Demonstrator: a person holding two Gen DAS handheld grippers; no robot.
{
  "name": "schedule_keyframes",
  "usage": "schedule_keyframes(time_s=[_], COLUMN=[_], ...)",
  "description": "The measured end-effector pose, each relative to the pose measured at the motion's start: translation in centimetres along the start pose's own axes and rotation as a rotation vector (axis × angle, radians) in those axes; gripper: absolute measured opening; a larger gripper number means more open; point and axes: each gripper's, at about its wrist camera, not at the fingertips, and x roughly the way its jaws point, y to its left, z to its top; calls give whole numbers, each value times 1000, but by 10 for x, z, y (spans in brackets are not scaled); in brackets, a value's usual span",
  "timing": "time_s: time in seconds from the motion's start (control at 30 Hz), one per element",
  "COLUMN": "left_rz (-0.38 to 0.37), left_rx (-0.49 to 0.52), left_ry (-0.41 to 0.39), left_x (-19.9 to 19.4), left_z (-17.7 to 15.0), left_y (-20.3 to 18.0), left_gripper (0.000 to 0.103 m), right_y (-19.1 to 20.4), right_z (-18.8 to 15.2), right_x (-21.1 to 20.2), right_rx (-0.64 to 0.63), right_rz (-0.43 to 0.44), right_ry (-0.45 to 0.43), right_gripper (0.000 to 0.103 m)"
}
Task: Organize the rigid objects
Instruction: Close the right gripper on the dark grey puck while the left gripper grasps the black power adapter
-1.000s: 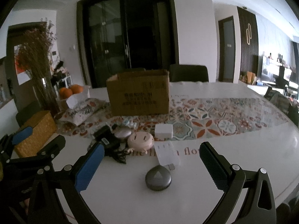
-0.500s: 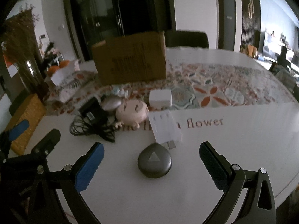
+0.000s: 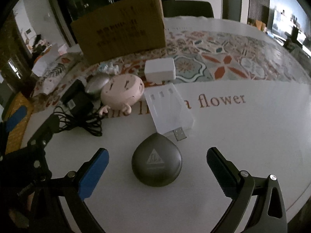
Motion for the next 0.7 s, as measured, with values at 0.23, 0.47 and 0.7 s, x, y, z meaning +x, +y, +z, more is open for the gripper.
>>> schedule_keyframes(time_s=[0.23,0.47,0.7], left_rz=[-58,-136,-199], left_rx=[61,80,73], left_ry=[-28,17,72], left_x=[18,41,61], left_z=[14,16,12], left_y=[3,4,5], left_gripper=[101,88,80], right_y=[8,12,19], right_z=[2,3,6], right_x=[4,14,21], right_rx=[30,45,20], right_rz=[-14,-57,-74], right_ry=[17,51,67], right_gripper=[99,91,85])
